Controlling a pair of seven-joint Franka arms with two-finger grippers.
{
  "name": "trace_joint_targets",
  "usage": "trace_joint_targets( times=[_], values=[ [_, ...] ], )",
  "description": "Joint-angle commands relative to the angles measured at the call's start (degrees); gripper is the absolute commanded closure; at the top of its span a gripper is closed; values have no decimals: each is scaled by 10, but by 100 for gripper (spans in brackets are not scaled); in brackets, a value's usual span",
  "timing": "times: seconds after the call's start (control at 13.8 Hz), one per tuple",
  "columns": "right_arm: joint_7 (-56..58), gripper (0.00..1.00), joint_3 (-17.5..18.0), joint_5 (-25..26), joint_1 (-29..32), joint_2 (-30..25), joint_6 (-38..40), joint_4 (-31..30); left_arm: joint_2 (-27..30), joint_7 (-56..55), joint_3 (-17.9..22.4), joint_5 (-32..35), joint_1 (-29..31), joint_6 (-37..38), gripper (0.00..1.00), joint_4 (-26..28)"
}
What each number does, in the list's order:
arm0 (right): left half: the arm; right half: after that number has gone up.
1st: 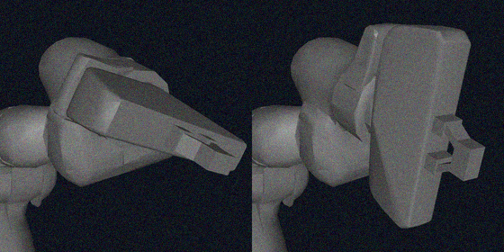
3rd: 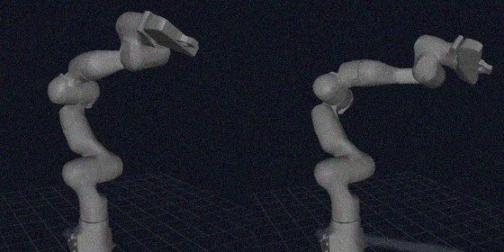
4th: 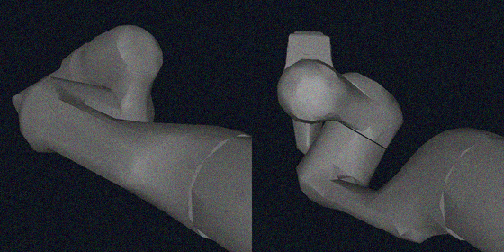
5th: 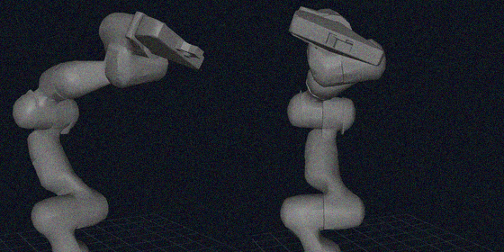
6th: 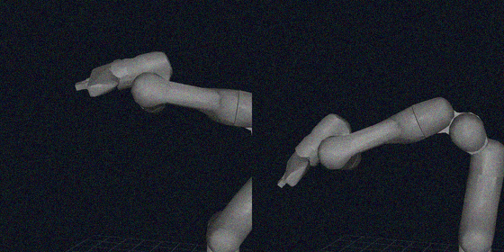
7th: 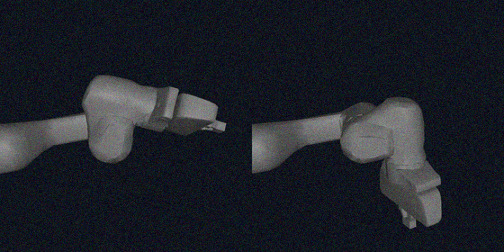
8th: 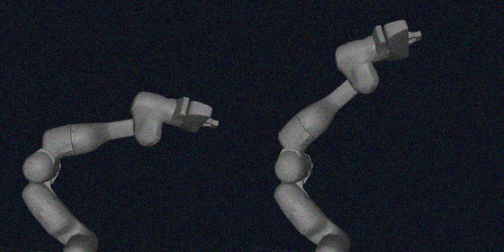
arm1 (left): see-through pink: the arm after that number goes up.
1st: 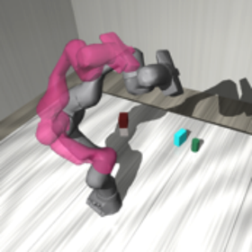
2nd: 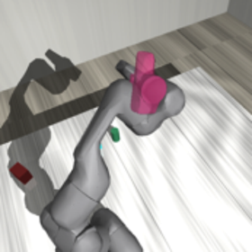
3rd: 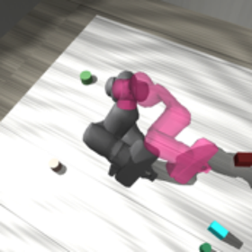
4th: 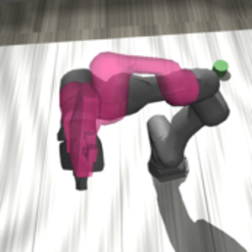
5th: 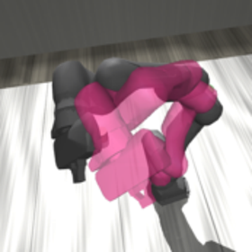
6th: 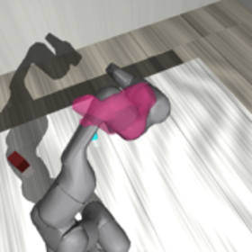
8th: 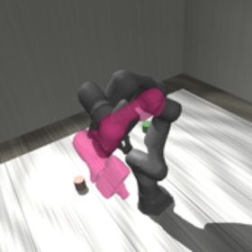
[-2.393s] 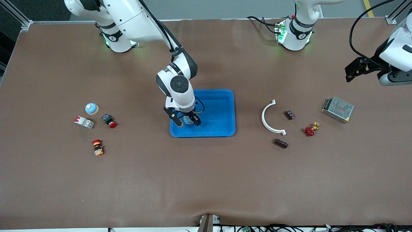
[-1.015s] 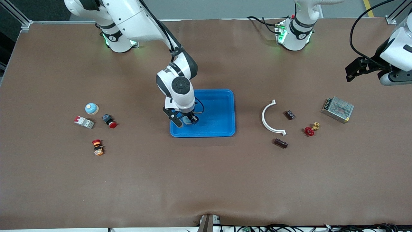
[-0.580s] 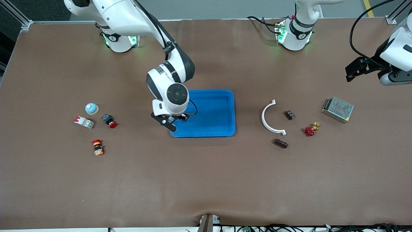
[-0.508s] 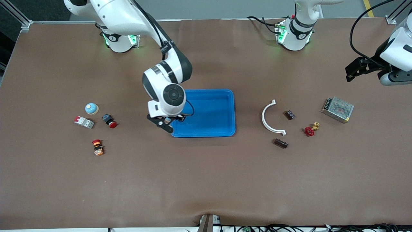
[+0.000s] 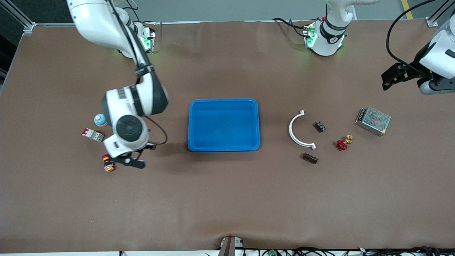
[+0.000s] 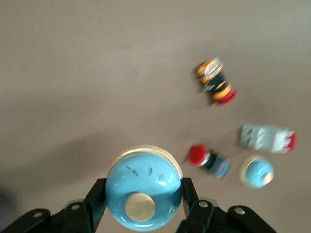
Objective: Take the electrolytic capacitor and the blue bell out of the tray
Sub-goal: 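Carry the bell toward the red push buttons with the right gripper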
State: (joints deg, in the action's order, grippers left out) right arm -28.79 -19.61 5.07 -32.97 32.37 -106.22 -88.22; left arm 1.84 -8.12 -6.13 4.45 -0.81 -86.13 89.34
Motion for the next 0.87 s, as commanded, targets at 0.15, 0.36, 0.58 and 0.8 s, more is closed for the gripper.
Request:
trace_joint_targets(
  times=[0.15,0.36,0.58,0.8],
  values=[
    [155,100,3,7,96,-20,-45,-20,15,-1,1,-11,1,4,0,10],
    [232,100,3,6,149,-21,-77,-27,15,-1,1,-12,1,4,0,10],
    [304,100,4,-1,206,-19,-149,-66,15,-2,1,-12,2,4,0,10],
    [336,100,7,-17,244,-13,-280,-142,15,-2,1,-12,1,4,0,10]
  ],
)
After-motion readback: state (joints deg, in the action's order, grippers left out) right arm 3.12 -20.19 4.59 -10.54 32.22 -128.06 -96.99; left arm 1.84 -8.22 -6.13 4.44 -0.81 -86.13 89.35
